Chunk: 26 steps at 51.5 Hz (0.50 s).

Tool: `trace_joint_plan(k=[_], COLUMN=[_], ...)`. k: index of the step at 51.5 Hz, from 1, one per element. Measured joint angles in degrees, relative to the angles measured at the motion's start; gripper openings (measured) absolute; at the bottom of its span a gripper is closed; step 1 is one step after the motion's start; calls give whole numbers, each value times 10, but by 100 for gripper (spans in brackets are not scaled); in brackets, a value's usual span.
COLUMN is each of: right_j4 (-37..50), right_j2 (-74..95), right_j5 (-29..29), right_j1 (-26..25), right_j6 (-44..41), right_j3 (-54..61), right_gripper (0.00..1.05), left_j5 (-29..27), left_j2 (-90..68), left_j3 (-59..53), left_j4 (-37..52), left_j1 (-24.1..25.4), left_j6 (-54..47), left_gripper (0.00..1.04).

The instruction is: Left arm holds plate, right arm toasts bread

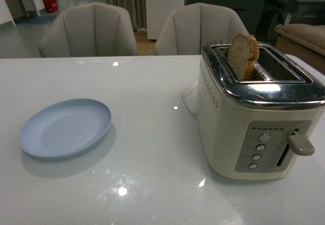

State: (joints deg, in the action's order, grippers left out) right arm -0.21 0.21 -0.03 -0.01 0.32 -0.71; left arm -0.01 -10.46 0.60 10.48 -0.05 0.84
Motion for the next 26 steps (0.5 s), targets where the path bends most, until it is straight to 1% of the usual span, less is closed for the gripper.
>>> trace_joint_plan(k=[3,7,9,13,18,26], right_j4=[0,0,0,0,1,0], right_j2=[0,0,0,0,0,0], right_j5=[0,0,0,0,0,0], right_j1=[0,0,0,0,0,0], right_j6=[0,0,0,0,0,0], right_j3=[0,0,0,0,0,0], right_gripper=[98,98,98,98,98,98], left_j5=[0,1,0,0,0,0], left_j2=[9,66,89,99,99,99], left_j3=[0,0,0,2,0,0], left_j4=[-9,-97,-113,-96,-110,-105], left_j1=[0,0,0,0,0,0], left_j6=[0,0,0,0,0,0], left_gripper=[2,2,2,2,2,2])
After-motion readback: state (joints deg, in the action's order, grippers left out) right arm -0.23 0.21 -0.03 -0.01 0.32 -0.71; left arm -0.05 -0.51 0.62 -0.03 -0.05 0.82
